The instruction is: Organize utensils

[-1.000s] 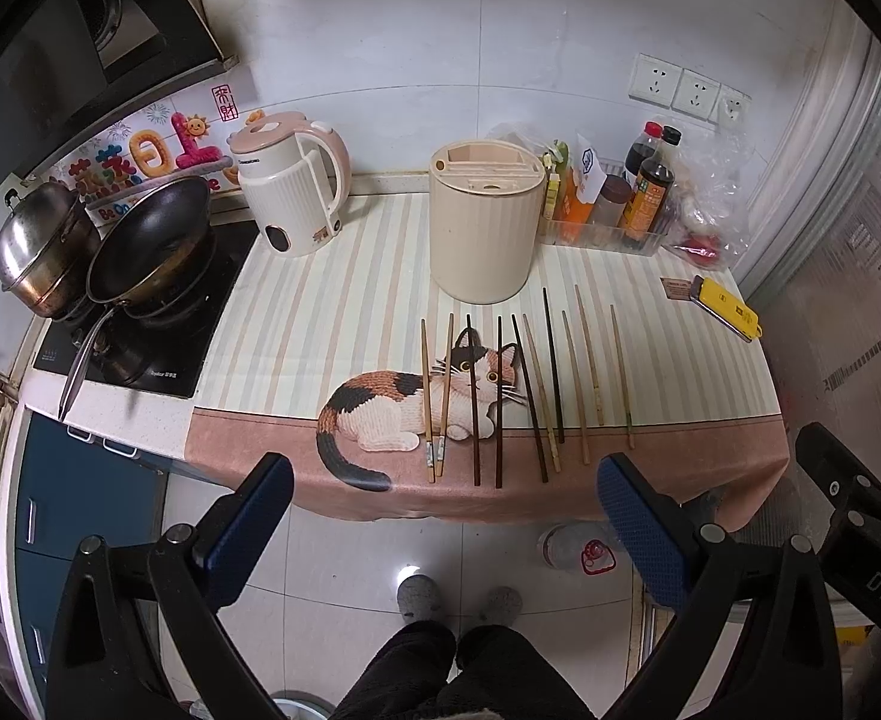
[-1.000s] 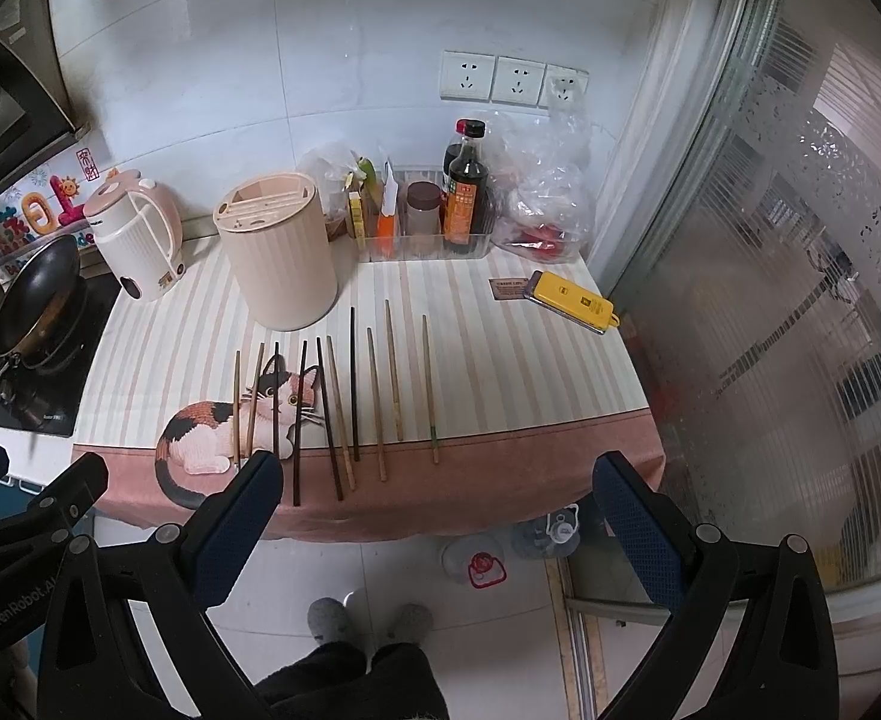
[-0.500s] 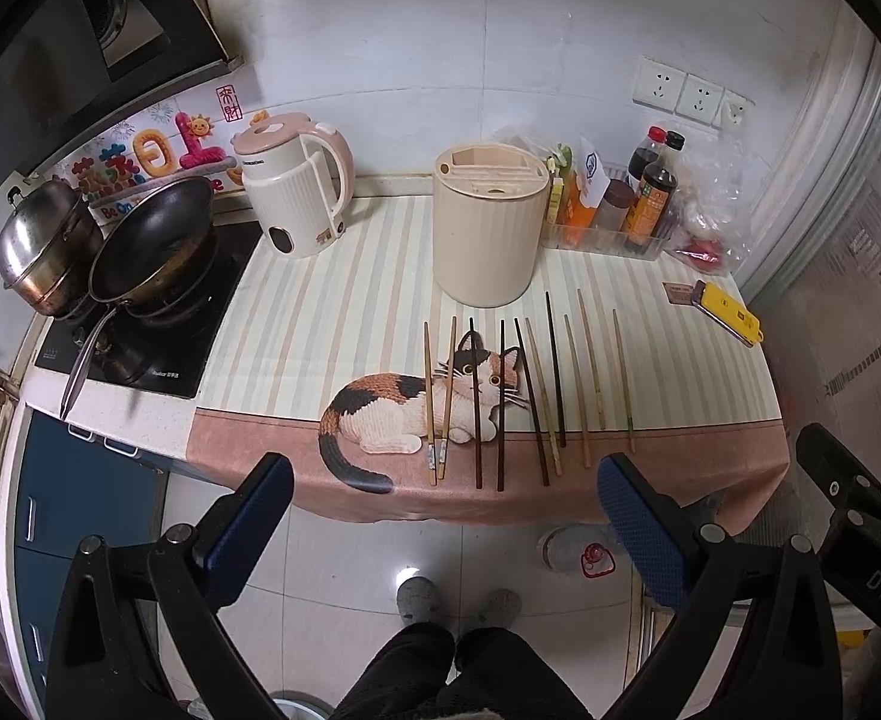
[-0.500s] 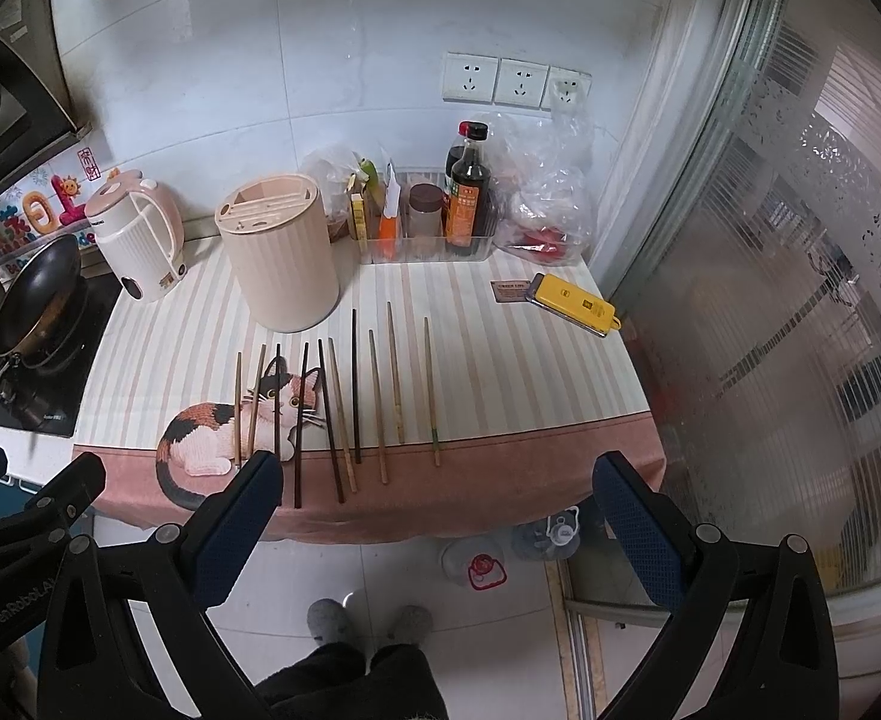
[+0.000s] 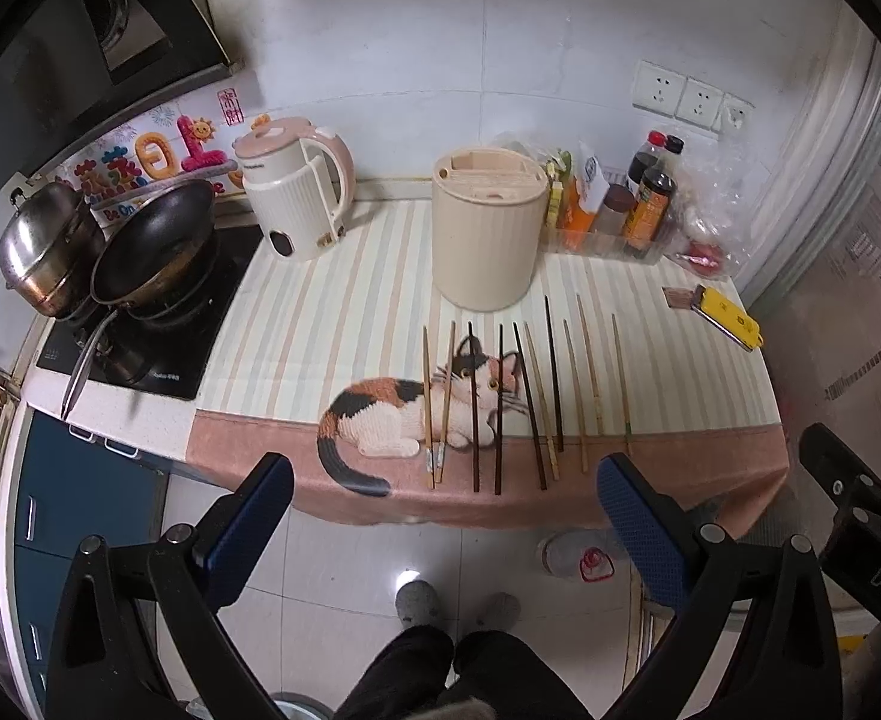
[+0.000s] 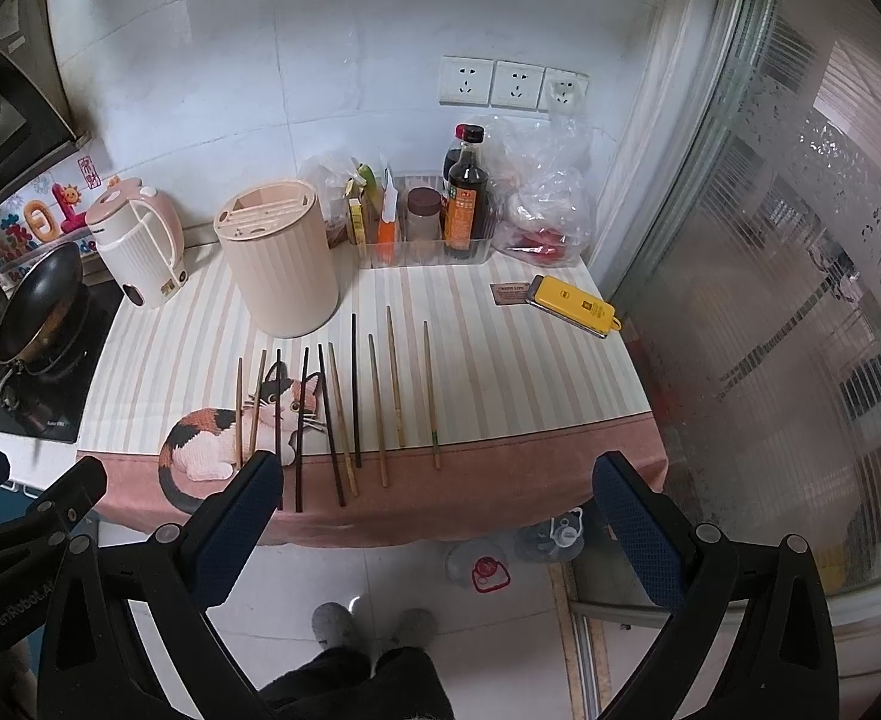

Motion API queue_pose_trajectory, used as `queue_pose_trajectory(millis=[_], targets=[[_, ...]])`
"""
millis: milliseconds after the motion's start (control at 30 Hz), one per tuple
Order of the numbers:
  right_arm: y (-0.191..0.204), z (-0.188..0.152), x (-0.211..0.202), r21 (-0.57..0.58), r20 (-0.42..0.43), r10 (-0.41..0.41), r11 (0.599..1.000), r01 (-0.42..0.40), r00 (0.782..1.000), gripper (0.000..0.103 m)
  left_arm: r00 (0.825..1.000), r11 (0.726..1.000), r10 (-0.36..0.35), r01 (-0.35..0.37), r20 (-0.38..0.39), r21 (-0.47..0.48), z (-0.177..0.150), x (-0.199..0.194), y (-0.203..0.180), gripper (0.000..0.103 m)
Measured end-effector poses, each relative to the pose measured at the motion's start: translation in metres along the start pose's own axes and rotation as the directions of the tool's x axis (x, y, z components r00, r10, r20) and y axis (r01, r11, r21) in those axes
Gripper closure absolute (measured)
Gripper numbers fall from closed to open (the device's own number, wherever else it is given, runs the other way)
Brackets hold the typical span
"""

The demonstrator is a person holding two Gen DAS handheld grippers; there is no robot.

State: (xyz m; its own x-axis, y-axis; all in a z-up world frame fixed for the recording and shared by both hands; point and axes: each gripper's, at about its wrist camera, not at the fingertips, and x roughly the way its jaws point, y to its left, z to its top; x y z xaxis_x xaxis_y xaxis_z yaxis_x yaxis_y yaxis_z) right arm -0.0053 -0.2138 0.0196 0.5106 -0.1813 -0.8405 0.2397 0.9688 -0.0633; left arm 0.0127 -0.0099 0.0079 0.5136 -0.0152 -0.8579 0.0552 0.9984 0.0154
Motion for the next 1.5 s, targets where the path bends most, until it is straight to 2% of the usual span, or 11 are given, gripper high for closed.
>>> queue_pose_trajectory(millis=[267, 333, 533, 667, 833, 967, 1033, 1100, 1167, 1233, 1500], targets=[[-0.020, 0.011, 0.050, 0.082, 0.020, 0.070, 0.994, -0.072, 0.997, 0.000, 0.976, 0.983, 0.182, -0.179, 0.120, -0.035, 0.024, 0.045, 0.007, 0.000], [-0.022, 0.014, 0.076, 0.091, -0.004, 0.103, 0.991, -0.103, 0.995, 0.008, 0.965, 0.971, 0.237, -0.233, 0.109, -0.047, 0.033, 0.068, 0.013, 0.000], [-0.003, 0.019, 0.159, 0.027, -0.082, 0.146, 0.989, -0.144, 0.986, 0.047, 0.970, 0.970, 0.228, -0.234, -0.083, -0.070, 0.047, 0.163, 0.039, 0.000], [0.016, 0.021, 0.219, 0.011, -0.170, 0.178, 0.984, -0.179, 0.969, 0.059, 0.959, 0.982, 0.157, -0.178, -0.237, -0.069, 0.043, 0.234, 0.046, 0.002], [0.043, 0.021, 0.288, 0.035, -0.268, 0.187, 0.982, -0.185, 0.945, 0.059, 0.922, 0.994, 0.045, -0.081, -0.384, -0.078, 0.039, 0.313, 0.044, 0.023], [0.053, 0.023, 0.333, 0.104, -0.351, 0.214, 0.977, -0.189, 0.912, 0.059, 0.890, 0.997, 0.011, -0.047, -0.455, -0.069, 0.041, 0.363, 0.043, 0.040], [0.059, 0.023, 0.353, 0.128, -0.393, 0.220, 0.975, -0.183, 0.893, 0.059, 0.876, 0.997, -0.003, -0.033, -0.483, -0.065, 0.041, 0.379, 0.043, 0.057], [0.065, 0.023, 0.371, 0.142, -0.430, 0.226, 0.973, -0.182, 0.874, 0.059, 0.864, 0.999, -0.002, -0.024, -0.503, -0.045, 0.042, 0.390, 0.042, 0.067], [0.074, 0.023, 0.386, 0.149, -0.459, 0.236, 0.971, -0.187, 0.857, 0.059, 0.869, 1.000, -0.002, -0.011, -0.495, -0.023, 0.043, 0.392, 0.038, 0.075], [0.082, 0.023, 0.395, 0.152, -0.477, 0.244, 0.969, -0.195, 0.844, 0.059, 0.872, 1.000, -0.011, 0.010, -0.490, -0.004, 0.046, 0.392, 0.034, 0.098], [0.124, 0.028, 0.432, 0.077, -0.530, 0.212, 0.976, -0.203, 0.821, 0.076, 0.881, 0.998, 0.020, 0.015, -0.473, 0.069, 0.061, 0.399, 0.041, 0.098]])
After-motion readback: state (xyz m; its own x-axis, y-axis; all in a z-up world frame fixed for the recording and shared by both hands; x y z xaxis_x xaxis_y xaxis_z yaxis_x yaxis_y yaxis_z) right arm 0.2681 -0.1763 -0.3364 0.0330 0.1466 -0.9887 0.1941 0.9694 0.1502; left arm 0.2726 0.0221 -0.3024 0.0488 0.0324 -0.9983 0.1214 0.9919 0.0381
